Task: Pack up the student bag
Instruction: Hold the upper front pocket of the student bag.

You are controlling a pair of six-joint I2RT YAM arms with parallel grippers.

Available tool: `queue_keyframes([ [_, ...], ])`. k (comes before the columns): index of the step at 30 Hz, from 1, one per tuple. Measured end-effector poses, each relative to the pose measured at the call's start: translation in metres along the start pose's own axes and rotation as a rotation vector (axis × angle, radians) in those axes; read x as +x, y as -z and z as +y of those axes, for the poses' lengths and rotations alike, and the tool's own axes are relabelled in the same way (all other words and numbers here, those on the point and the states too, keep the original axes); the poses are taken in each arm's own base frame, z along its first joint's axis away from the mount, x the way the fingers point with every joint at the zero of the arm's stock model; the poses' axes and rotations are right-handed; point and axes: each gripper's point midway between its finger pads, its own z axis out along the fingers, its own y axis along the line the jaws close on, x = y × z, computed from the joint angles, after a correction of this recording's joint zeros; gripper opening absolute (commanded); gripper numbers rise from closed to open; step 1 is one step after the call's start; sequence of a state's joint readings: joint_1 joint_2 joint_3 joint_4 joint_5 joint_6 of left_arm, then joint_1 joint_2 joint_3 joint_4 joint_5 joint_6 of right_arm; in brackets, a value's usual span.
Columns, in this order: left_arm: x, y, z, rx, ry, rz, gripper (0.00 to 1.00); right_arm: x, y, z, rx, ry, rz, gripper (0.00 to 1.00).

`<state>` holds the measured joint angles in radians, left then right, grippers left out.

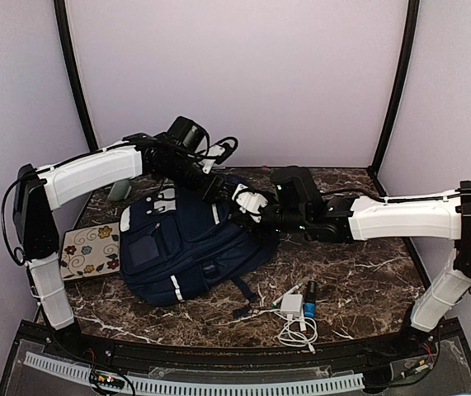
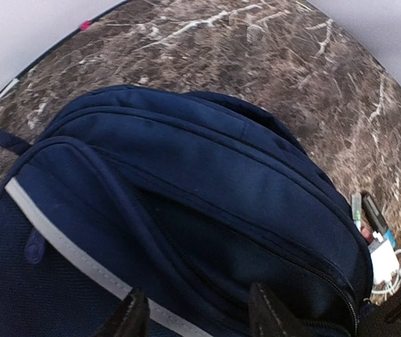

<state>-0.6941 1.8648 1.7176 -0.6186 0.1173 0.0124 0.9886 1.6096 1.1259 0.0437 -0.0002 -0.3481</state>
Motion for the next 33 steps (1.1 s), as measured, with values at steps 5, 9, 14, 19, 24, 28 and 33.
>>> queue_keyframes([
  [5,0.003,-0.006,-0.016,0.155,0.055,0.009,0.31,0.002,0.0,0.001,0.0,0.0,0.008,0.0],
  [9,0.005,-0.008,-0.022,0.216,0.089,0.012,0.03,0.001,0.0,0.003,-0.001,0.009,0.01,0.0],
  [14,0.007,-0.016,-0.025,0.245,0.112,0.023,0.0,0.003,0.0,0.002,0.004,0.014,0.019,0.0],
  [19,0.006,-0.018,-0.023,0.236,0.136,0.006,0.0,0.004,0.0,0.002,0.009,0.014,0.021,0.0],
  [24,-0.004,-0.008,-0.024,0.235,0.102,-0.058,0.26,0.004,0.001,0.005,-0.002,0.006,0.016,0.0],
  [28,-0.025,0.029,-0.036,0.268,-0.075,-0.181,0.67,0.011,0.016,0.01,-0.015,-0.001,0.0,0.0],
  [33,-0.029,0.082,-0.069,0.38,-0.454,-0.368,0.78,0.02,0.032,0.002,-0.019,0.004,-0.011,0.0],
])
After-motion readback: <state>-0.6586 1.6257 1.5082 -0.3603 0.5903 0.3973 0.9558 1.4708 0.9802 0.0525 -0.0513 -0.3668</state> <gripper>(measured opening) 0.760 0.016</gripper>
